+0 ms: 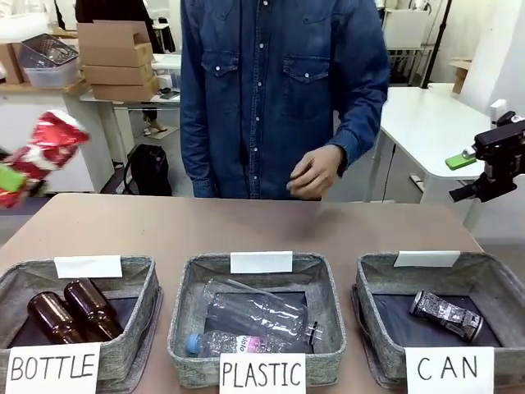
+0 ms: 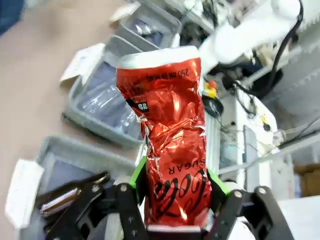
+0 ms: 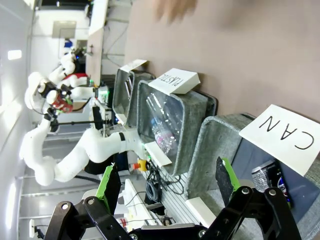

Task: Sort the can waste into the basket.
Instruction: Pick up the can waste from the table and place it in the right Fabric basket.

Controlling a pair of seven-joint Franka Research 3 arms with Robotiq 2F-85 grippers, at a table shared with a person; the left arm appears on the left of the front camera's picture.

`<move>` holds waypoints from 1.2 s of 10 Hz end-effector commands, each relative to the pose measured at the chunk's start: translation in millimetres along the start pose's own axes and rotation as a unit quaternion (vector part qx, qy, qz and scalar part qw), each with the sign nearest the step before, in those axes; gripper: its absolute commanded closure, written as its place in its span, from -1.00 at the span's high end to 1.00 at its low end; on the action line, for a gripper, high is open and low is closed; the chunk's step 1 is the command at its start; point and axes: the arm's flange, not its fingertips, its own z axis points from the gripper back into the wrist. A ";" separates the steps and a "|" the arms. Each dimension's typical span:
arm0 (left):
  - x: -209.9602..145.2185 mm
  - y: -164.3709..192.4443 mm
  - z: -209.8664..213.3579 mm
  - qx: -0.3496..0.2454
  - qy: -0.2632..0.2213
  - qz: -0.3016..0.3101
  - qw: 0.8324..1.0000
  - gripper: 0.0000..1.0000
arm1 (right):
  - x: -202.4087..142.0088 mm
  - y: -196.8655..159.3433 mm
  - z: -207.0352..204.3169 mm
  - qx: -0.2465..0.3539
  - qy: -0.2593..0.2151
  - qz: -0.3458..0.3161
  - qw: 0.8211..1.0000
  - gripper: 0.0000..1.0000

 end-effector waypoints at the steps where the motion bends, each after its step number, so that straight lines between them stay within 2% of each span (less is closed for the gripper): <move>1: 61.4 5.2 -29.1 -0.044 0.054 -0.020 0.997 -1.00 | -0.3 0.7 2.2 0.002 0.002 0.009 1.000 1.00; 4: 141.4 -6.3 -120.0 -0.005 0.050 -0.027 0.998 -1.00 | 0.0 0.0 -0.1 0.000 0.000 0.000 1.000 1.00; 5: 159.7 -11.3 -152.7 -0.004 0.074 -0.027 0.997 -1.00 | -19.0 10.1 46.2 -0.042 -0.030 -0.010 0.999 1.00; 6: 182.7 -18.1 -198.0 0.022 0.091 -0.027 0.995 -1.00 | -55.4 15.2 111.5 -0.086 -0.070 -0.045 0.993 1.00; 7: 198.4 -22.9 -235.4 0.052 0.102 -0.033 0.993 -1.00 | -91.3 8.3 160.3 -0.099 -0.118 -0.064 0.986 1.00; 8: 214.8 -24.4 -274.5 0.044 0.126 -0.044 0.990 -1.00 | -125.1 -6.1 187.3 -0.119 -0.141 -0.072 0.980 1.00; 9: 232.3 -27.9 -312.1 0.055 0.122 -0.090 0.987 -1.00 | -149.5 -22.5 196.4 -0.126 -0.169 -0.096 0.973 1.00; 10: 246.6 -27.2 -348.1 0.057 0.111 -0.142 0.982 -1.00 | -163.5 -38.3 187.3 -0.123 -0.190 -0.106 0.968 1.00; 11: 245.1 -8.1 -360.6 0.029 0.174 -0.073 0.982 -1.00 | -154.2 -10.5 202.8 -0.125 -0.164 -0.076 0.976 1.00; 12: 223.0 -46.1 -332.6 0.048 0.112 -0.102 0.987 -1.00 | -154.2 -10.5 202.8 -0.125 -0.164 -0.076 0.976 1.00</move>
